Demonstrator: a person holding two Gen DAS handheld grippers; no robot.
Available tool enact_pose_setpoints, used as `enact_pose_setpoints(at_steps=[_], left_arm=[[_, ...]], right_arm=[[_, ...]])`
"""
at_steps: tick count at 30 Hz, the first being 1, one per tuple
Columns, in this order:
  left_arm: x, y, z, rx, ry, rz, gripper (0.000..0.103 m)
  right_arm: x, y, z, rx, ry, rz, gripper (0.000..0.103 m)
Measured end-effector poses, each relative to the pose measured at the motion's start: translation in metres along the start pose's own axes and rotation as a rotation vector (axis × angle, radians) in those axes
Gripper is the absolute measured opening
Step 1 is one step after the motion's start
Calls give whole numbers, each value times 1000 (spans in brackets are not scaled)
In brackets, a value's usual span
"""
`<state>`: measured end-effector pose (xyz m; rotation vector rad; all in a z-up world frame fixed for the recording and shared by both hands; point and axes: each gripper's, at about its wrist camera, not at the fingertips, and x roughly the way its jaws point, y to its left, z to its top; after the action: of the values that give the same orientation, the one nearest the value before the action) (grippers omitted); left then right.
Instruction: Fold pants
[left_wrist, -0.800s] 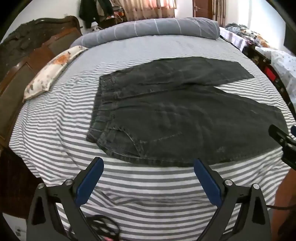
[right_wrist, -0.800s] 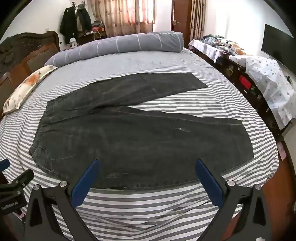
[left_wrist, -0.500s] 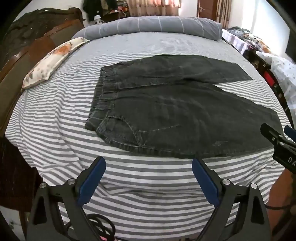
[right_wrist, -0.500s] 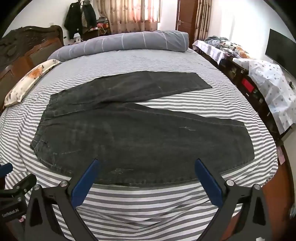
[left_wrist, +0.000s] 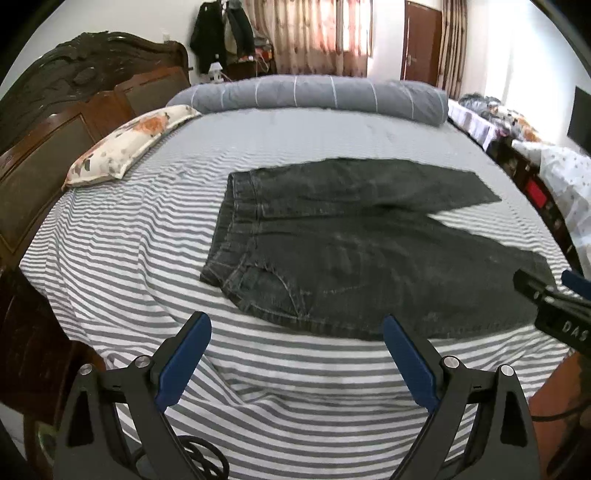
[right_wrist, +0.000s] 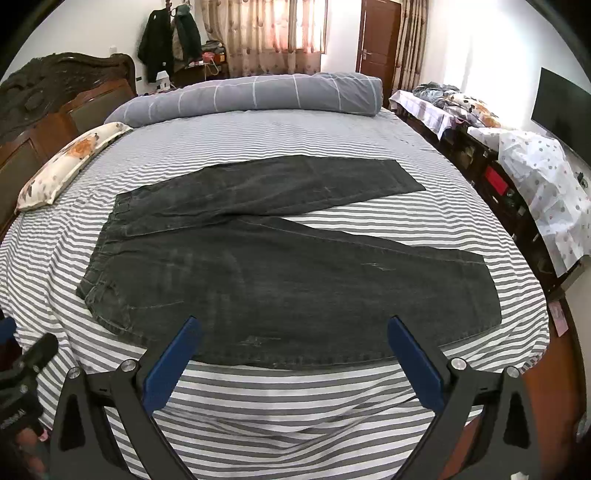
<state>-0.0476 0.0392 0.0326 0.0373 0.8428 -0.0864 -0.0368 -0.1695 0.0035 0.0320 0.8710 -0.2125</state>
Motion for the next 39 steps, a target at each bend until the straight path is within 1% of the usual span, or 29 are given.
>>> enact_pose_setpoints(at_steps=[2, 6, 10, 13, 28, 39], left_arm=[[-1, -1, 1, 8, 9, 1, 94], [2, -5, 2, 4, 56, -26, 94], [7, -11, -1, 39, 95, -19, 94], [8, -12, -3, 40, 112, -12, 94], [4, -12, -1, 22, 130, -9, 94], [8, -14, -1, 37, 131, -5, 94]], right_arm=[[0, 3, -1, -4, 12, -2, 100], [-2, 4, -5, -11, 25, -7, 100], [0, -1, -7, 7, 36, -9, 100], [2, -3, -8, 16, 44, -11, 100], [0, -2, -9, 13, 38, -2, 100], [2, -6, -9, 26, 49, -2, 100]])
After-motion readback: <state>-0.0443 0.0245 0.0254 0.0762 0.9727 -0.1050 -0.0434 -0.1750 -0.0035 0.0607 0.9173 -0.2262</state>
